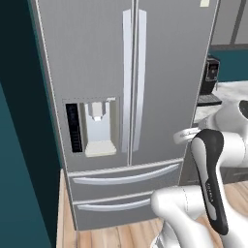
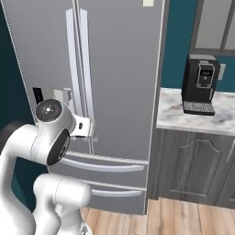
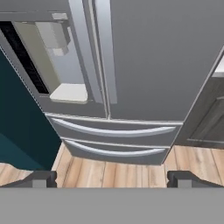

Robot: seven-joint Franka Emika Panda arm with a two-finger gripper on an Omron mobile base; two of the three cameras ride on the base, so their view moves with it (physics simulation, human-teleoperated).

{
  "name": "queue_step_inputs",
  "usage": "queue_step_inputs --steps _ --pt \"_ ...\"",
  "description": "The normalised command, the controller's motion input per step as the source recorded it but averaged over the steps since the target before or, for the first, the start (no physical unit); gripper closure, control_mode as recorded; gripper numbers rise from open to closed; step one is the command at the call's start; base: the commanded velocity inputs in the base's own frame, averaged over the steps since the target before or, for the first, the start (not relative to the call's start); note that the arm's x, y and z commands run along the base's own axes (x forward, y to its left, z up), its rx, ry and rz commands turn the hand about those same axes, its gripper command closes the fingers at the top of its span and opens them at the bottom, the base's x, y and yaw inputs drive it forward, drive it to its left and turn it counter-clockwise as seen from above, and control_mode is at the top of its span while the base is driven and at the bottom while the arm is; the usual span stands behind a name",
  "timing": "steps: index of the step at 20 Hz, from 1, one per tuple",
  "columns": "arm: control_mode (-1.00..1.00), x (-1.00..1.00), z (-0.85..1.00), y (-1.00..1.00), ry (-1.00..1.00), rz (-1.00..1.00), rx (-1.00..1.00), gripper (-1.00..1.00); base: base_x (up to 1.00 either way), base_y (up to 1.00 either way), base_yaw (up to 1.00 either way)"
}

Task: Retrieve the apple and peach from the fridge and place them into the bowl on the dining table.

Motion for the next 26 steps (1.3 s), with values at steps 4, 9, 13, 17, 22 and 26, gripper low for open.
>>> queue_step_inputs --steps 4,9,13,17,22,26 --pt "1.0 0.0 0.0 0.0 0.0 0.0 0.0 -1.0 -0.36 0.32 0.0" --pt "1.0 0.0 0.0 0.0 0.0 0.0 0.0 -1.0 -0.23 0.43 0.0" --pt "1.0 0.0 0.0 0.0 0.0 0.0 0.0 -1.0 -0.16 0.36 0.0" --pt "1.0 0.0 0.0 0.0 0.0 0.0 0.0 -1.0 -0.17 0.2 0.0" --pt "1.0 0.0 0.0 0.0 0.0 0.0 0.0 -1.0 -0.33 0.02 0.0" --pt "1.0 0.0 0.0 0.0 0.0 0.0 0.0 -1.0 -0.45 0.05 0.0"
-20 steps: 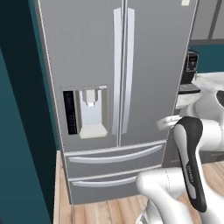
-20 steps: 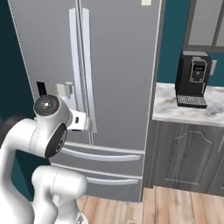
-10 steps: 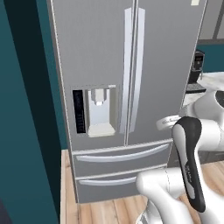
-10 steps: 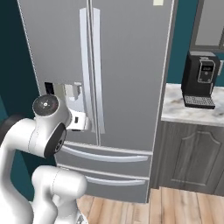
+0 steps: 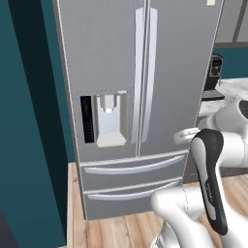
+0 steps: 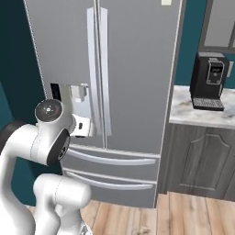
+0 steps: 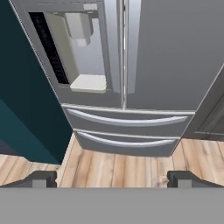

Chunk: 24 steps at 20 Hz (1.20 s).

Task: Retrieve the apple and peach from the fridge and place them into the bowl on the dining table.

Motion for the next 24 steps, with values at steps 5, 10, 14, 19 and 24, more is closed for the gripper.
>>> queue_step_inputs --steps 5,10,14,19,24 --pt "1.0 0.0 0.0 0.0 0.0 0.0 0.0 -1.0 -0.35 0.19 0.0" --pt "1.0 0.0 0.0 0.0 0.0 0.0 0.0 -1.0 -0.02 0.37 0.0" --pt "1.0 0.0 0.0 0.0 0.0 0.0 0.0 -1.0 0.03 0.29 0.0" --pt "-1.0 0.0 0.0 0.0 0.0 0.0 0.0 -1.0 0.0 0.0 0.0" --pt "-1.0 0.02 0.0 0.0 0.0 0.0 0.0 -1.0 0.0 0.0 0.0"
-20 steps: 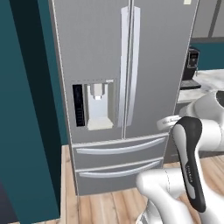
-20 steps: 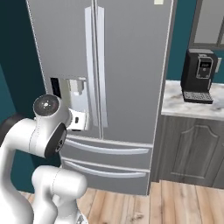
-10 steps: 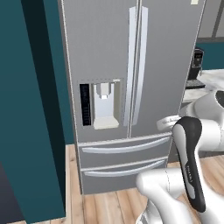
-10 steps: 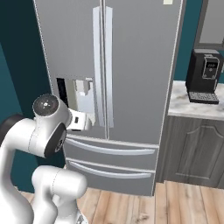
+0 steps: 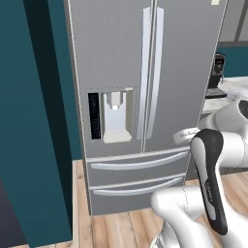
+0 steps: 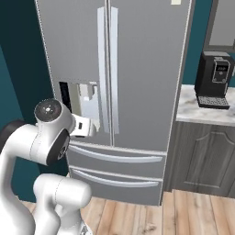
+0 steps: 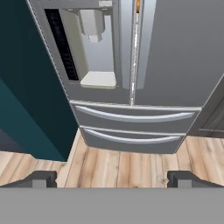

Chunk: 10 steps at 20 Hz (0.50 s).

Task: Retrieve the apple and peach from the fridge and place them into the bowl on the dining table.

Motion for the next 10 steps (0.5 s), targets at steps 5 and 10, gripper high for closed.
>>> queue_step_inputs --steps 5,10 --pt "-1.0 0.05 0.0 -0.11 0.0 -0.03 0.01 -1.0 0.0 0.0 0.0" --pt "-1.0 0.01 0.09 -0.19 0.0 -0.05 0.01 -1.0 0.0 0.0 0.0"
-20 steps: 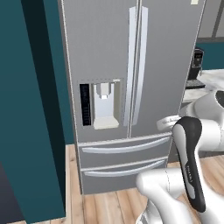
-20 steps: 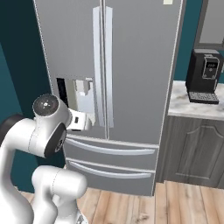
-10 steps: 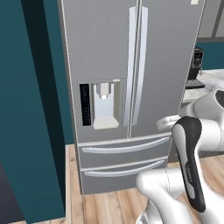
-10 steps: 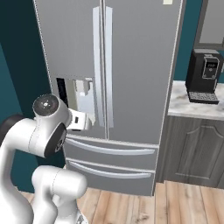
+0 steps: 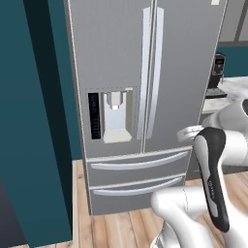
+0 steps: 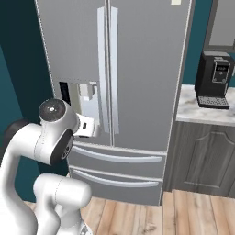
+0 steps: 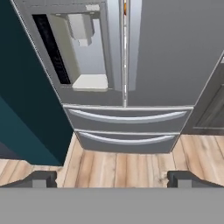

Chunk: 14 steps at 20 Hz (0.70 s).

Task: Retrieve the apple and peach from the fridge and place them into the bowl on the dining table.

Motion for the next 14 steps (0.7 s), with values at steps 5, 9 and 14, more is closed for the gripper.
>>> queue_step_inputs --steps 5,9,14 --pt "-1.0 0.0 0.3 -0.13 -0.05 -0.05 0.0 -1.0 0.0 0.0 0.0" --pt "-1.0 0.05 0.4 -0.01 -0.09 -0.05 0.0 -1.0 0.0 0.0 0.0" --pt "-1.0 0.32 0.2 0.0 -0.11 -0.03 0.0 -1.0 0.0 0.0 0.0"
